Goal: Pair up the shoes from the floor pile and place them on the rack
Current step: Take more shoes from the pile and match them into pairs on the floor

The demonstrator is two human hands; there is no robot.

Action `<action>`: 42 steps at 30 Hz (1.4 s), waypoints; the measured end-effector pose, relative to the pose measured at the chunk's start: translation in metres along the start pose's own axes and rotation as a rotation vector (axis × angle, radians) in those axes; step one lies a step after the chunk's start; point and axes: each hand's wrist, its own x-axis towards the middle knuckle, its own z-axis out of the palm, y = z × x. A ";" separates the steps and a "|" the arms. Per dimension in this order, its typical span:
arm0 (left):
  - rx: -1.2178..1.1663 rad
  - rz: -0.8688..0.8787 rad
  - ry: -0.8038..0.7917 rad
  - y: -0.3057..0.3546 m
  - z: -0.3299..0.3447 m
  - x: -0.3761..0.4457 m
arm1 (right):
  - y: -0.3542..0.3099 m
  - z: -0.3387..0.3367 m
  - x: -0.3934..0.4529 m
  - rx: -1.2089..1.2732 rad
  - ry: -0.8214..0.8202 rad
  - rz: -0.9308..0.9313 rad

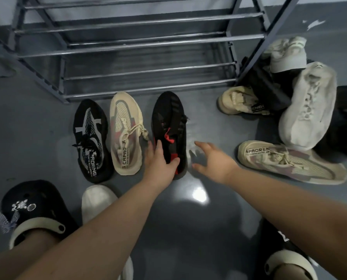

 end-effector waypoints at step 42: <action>0.844 0.925 -0.304 0.240 0.199 -0.008 | 0.226 -0.093 -0.121 0.015 0.872 0.557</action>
